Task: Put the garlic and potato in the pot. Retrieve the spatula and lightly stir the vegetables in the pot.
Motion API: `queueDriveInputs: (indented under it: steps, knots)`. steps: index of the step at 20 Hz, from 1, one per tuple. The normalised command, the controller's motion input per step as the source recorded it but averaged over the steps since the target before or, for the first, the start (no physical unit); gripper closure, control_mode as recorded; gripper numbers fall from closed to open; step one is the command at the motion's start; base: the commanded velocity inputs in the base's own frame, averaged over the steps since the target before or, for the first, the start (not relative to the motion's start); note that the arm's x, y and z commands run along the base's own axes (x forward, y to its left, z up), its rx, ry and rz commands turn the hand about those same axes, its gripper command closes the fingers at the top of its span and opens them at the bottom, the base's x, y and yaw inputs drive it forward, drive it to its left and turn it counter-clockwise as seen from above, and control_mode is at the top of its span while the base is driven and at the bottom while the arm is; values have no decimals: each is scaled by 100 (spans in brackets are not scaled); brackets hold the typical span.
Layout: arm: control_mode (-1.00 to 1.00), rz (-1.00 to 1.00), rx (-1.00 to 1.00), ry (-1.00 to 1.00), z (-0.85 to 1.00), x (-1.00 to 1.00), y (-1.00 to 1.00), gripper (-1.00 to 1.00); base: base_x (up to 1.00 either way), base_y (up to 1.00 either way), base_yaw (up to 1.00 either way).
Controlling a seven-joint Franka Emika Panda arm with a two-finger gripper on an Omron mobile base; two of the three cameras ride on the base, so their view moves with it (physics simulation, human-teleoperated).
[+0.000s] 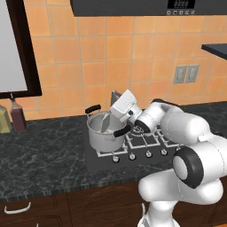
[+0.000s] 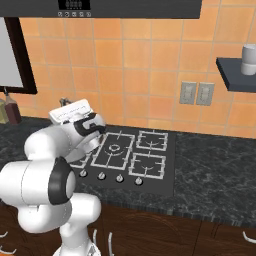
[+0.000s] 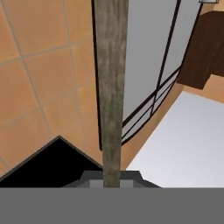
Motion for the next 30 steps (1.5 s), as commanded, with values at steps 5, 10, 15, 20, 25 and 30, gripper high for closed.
queueDriveInputs:
  steps: [5, 10, 15, 20, 25, 30]
  knots:
    - [-100, 0, 0, 1, -52, 0, 0, 100, 0, 0, 0]
    - [-100, 0, 0, 0, -41, 0, -3, 100, 0, 0, 0]
    - [-100, 0, -4, -11, 27, -9, -17, 100, 0, 0, 0]
    - [-100, 0, 0, -6, 24, -12, -5, 100, 0, 0, 0]
    - [-100, 0, -3, 0, -66, 0, 0, 100, 0, 0, 0]
    - [-100, 0, -3, 0, -69, 0, 0, 100, 0, 0, 0]
